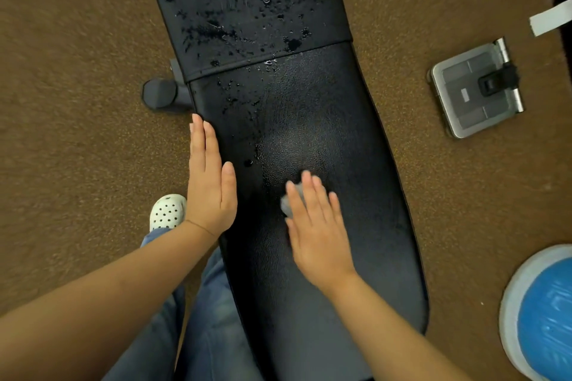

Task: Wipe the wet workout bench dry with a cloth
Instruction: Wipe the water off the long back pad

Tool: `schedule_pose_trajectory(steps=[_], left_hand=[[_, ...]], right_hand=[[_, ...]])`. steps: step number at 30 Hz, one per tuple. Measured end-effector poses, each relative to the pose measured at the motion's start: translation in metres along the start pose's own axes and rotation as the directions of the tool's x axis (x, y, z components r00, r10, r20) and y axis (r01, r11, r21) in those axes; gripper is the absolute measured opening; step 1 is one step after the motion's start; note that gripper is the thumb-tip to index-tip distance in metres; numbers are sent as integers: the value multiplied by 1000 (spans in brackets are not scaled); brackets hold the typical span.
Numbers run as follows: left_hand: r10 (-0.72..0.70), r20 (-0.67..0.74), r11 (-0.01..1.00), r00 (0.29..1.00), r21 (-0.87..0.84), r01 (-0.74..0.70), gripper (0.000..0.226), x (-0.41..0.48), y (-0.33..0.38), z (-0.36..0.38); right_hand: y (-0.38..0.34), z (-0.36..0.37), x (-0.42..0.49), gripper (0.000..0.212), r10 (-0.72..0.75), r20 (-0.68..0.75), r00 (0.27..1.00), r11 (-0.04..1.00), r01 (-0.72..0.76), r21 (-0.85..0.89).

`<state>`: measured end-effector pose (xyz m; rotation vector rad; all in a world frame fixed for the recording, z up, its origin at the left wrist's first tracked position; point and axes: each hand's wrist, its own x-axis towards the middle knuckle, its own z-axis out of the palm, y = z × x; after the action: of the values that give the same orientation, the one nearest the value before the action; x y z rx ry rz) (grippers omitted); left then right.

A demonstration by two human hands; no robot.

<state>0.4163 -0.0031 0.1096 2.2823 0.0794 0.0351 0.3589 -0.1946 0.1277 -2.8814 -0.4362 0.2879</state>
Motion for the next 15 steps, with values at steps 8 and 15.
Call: schedule_pose_trajectory(steps=[8,15], left_hand=[[-11,5,1000,1000,10,11,62,0,1,0],[1,2,1000,1000,19,-1,65,1,0,1]], right_hand=[[85,-11,-47,57,218,-14,976,976,-217,9],[105,-28,15,53,177,-72,982,980,-168,108]])
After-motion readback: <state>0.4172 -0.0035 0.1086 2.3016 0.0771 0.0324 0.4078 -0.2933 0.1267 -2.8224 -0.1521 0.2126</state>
